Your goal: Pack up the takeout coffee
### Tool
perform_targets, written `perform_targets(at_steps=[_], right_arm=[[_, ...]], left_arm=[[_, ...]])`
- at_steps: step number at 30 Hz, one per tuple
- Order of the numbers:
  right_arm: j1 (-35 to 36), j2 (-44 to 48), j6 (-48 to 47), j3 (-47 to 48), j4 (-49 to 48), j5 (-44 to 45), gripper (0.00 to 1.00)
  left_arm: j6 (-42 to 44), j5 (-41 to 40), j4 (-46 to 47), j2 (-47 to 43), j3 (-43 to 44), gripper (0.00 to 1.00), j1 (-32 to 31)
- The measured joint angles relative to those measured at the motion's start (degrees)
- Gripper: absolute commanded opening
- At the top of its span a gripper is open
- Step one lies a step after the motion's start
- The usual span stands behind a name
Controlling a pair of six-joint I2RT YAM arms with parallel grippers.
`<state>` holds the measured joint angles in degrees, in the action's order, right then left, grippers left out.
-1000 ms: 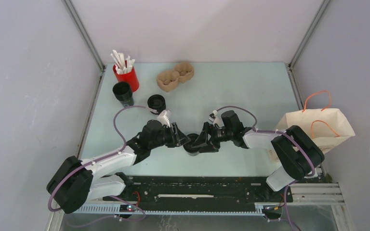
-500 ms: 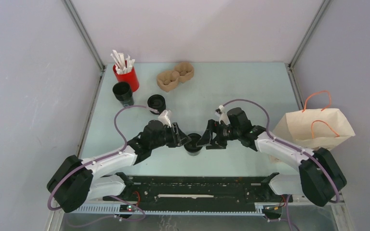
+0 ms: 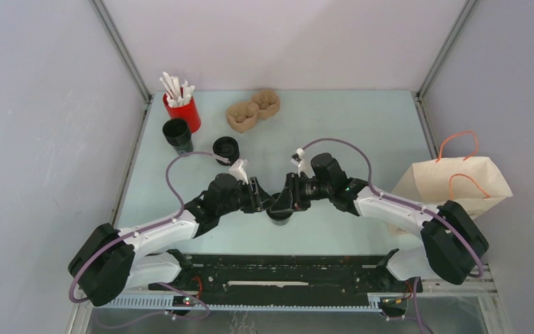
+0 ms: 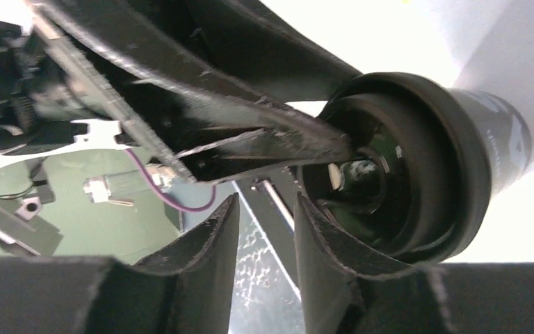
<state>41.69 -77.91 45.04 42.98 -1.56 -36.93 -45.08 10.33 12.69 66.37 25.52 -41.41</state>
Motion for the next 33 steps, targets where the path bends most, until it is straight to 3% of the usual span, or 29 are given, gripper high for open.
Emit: perform_targets(at_steps=[7,12,20,28,33], right_arm=[[0.4,-4.1,0.5,-3.5,-8.8,-0.7,0.35],[-0.3,-2.4,0.1,-3.9,-7.9,-0.8,0.39],[-8.8,3.5,-2.4,-3.2,0.3,0.6,0.64],[-12.6,-2.6,-5.0,-1.5,0.9,-3.5,0.57],[-13.2,-8.6,-5.1,-1.6,-0.9,-6.9,0.45]], left_arm=[[0.0,-0.2,-1.0,0.0,0.5,0.47,-0.2],[0.0,-0.3,-1.2,0.5,0.9,0.47,-0.2],[0.0,-0.3,-1.7,0.6,1.3,0.47,-0.3],[0.0,-0.3,-2.3,0.7,1.6,0.46,-0.5],[0.0,-0.5,-2.4,0.7,1.6,0.46,-0.5]])
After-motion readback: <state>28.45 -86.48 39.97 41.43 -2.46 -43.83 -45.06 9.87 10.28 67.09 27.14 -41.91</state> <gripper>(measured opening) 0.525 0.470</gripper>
